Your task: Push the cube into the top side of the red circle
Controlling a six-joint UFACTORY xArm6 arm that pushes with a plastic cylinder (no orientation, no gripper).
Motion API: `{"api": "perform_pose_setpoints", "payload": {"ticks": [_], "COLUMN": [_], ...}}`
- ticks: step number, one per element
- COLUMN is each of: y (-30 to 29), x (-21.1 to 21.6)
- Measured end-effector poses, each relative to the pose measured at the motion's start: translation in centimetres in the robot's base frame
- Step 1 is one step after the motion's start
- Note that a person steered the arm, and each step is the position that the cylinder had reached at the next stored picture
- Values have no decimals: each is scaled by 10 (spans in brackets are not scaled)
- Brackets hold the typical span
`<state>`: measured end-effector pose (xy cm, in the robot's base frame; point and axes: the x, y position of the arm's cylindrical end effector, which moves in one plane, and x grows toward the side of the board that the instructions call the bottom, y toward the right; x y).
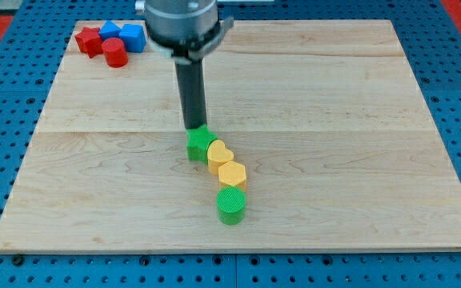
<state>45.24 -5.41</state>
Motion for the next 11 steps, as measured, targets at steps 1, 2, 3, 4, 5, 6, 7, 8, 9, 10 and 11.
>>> {"api": "perform_pose_setpoints", "payload": {"ticks": [1, 2, 3, 4, 5, 6, 7, 8, 9, 10, 11], "y": [0, 0, 16, 19, 16, 13, -39, -79, -111, -128, -134], "x": [-4, -16, -87, -139, -172, -192, -209, -227, -243, -250, -250]}}
